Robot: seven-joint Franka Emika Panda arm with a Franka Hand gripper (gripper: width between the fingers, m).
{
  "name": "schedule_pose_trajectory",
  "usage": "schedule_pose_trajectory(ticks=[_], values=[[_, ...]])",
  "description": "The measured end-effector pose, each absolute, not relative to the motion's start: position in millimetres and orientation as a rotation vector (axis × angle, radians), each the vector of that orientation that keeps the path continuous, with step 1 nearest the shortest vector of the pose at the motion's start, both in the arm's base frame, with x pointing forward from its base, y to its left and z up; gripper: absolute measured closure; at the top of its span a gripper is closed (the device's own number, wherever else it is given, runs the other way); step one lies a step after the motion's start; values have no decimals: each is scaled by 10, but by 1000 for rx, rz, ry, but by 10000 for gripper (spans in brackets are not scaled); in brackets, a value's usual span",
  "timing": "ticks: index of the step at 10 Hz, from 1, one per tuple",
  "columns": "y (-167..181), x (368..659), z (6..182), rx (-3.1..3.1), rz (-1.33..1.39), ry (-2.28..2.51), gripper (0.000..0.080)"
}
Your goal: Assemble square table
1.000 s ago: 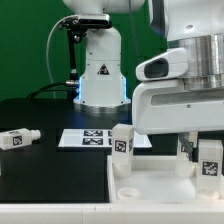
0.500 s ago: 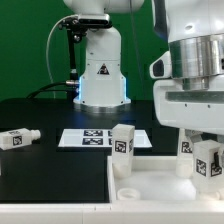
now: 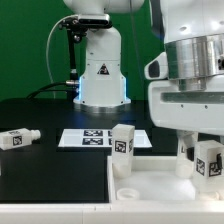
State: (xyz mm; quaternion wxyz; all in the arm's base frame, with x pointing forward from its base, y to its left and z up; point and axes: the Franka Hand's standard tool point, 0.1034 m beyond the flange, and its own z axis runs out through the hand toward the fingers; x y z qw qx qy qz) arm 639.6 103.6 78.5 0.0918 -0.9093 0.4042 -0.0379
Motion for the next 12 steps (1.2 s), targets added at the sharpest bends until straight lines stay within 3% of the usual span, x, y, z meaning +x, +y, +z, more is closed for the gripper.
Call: schedule_pose_trajectory(ticks=[1, 2, 7, 9, 10, 11, 12], values=[[1048, 6399, 792, -2755, -119, 1075, 190], [1044, 6396, 782, -2777, -124, 1024, 162], [1115, 6405, 799, -3023, -123, 175, 151], [1080, 6405, 786, -3020, -125, 234, 151], [1080, 6404, 784, -3018, -124, 245, 240], [1086, 6404, 784, -3001, -117, 362, 422], [1089, 6403, 783, -2984, -110, 463, 422]])
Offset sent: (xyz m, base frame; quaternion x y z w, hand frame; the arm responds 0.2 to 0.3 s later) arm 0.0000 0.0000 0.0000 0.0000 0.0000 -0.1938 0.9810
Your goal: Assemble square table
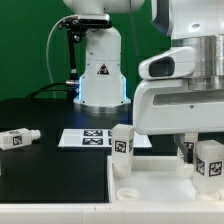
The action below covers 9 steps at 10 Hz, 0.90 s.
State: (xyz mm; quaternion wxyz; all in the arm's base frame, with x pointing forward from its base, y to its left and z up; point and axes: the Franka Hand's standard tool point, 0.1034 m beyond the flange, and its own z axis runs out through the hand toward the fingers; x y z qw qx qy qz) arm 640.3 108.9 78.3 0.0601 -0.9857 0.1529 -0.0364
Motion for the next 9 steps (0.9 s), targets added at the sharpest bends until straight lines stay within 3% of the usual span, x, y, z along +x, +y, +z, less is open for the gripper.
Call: schedule_pose_trajectory(ticks=[1, 7, 9], values=[[1084, 6406, 781, -2962, -104, 570, 517], [1092, 6389, 767, -2298, -23, 1919, 515], [1093, 6388, 766, -2274, -19, 1945, 515]])
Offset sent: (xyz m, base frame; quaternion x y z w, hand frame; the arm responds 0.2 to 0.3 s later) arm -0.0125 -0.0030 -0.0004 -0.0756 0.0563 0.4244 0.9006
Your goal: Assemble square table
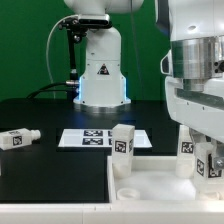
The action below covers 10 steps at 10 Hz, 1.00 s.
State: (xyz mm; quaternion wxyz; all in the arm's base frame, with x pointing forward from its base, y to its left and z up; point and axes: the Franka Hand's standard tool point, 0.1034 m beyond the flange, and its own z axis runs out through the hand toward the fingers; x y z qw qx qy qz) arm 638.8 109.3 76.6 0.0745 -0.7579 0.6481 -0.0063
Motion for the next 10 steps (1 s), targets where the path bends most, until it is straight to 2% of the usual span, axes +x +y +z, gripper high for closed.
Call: schedule_pose_trajectory(ticks=[1, 2, 3, 4, 5, 8, 10], values=[[1098, 6404, 779, -2395, -49, 1795, 515], [1132, 6484, 824, -2558, -137, 1511, 443], [1134, 6487, 818, -2706, -161, 1229, 443], [1130, 6477, 808, -2765, -159, 1099, 260], [1134, 6479, 810, -2767, -162, 1095, 169], [1102, 6483, 808, -2900, -194, 754, 155], [1043, 6440, 761, -3018, -83, 232, 151]])
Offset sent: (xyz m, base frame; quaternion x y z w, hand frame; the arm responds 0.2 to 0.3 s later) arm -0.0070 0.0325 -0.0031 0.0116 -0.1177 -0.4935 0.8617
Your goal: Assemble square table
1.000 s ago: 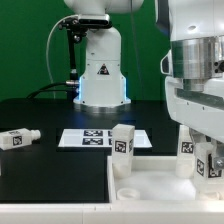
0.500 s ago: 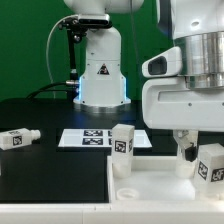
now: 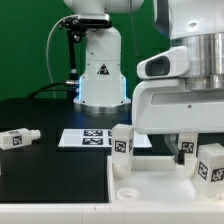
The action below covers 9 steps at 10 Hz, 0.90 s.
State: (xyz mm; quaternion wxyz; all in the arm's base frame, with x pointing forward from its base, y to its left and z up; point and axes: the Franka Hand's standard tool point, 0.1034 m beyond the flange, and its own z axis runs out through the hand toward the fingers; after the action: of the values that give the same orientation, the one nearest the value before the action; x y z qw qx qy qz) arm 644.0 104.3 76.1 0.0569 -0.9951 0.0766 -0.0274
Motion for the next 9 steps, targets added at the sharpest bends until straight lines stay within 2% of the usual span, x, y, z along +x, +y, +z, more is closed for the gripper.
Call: schedule_pose_trajectory(ticks=[1, 3, 5, 9], values=[[1046, 6509, 780, -3005, -160, 304, 151], [1034, 6491, 759, -3004, -150, 330, 163], [1041, 6488, 753, -2965, -135, 547, 519], [1001, 6474, 739, -2766, -80, 1212, 515]])
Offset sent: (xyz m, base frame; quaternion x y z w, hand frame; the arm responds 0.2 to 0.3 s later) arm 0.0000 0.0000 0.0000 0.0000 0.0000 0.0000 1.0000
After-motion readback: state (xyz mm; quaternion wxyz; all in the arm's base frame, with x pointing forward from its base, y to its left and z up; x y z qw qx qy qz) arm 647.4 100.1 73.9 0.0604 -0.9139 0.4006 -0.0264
